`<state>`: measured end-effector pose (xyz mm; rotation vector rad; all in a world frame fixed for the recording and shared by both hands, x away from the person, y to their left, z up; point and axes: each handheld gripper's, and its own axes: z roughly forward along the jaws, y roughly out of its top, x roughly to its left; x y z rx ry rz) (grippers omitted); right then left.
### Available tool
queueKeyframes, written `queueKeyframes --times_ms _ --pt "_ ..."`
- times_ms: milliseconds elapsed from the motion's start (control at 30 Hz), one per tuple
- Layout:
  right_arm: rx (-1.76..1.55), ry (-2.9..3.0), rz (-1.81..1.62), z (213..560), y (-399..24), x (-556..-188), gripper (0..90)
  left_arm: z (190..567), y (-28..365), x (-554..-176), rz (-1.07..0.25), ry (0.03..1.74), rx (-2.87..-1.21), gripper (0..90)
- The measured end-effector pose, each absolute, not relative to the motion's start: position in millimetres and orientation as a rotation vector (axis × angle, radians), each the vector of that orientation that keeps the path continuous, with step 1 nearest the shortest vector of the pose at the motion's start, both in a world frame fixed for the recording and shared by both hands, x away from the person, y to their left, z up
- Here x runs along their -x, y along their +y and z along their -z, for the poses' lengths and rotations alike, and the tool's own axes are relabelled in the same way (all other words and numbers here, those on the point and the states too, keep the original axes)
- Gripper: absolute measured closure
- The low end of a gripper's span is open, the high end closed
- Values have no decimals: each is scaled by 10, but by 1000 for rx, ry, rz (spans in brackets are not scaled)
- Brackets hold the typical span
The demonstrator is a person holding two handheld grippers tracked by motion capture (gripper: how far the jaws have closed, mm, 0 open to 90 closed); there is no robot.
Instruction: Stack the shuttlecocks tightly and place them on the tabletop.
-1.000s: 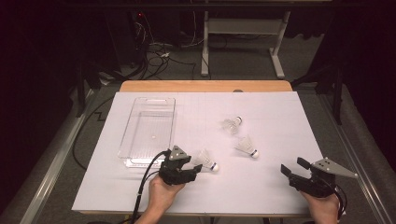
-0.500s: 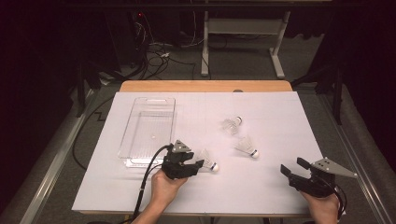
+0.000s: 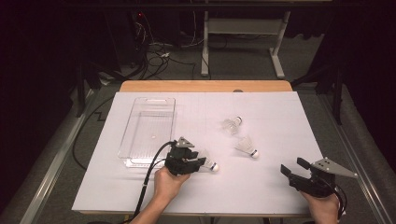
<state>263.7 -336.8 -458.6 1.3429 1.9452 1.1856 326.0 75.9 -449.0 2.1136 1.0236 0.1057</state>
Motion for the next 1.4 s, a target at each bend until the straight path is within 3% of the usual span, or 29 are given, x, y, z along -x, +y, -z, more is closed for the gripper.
queueKeyframes --times_ms 800,1400 --pt "-1344 1947 -1177 4587 -3356 -2635 273 4467 786 -3247 -46 940 -2093 874" --pt "-1337 1948 -1179 4585 -3359 -2631 274 4326 785 -3277 -13 905 -2084 894"
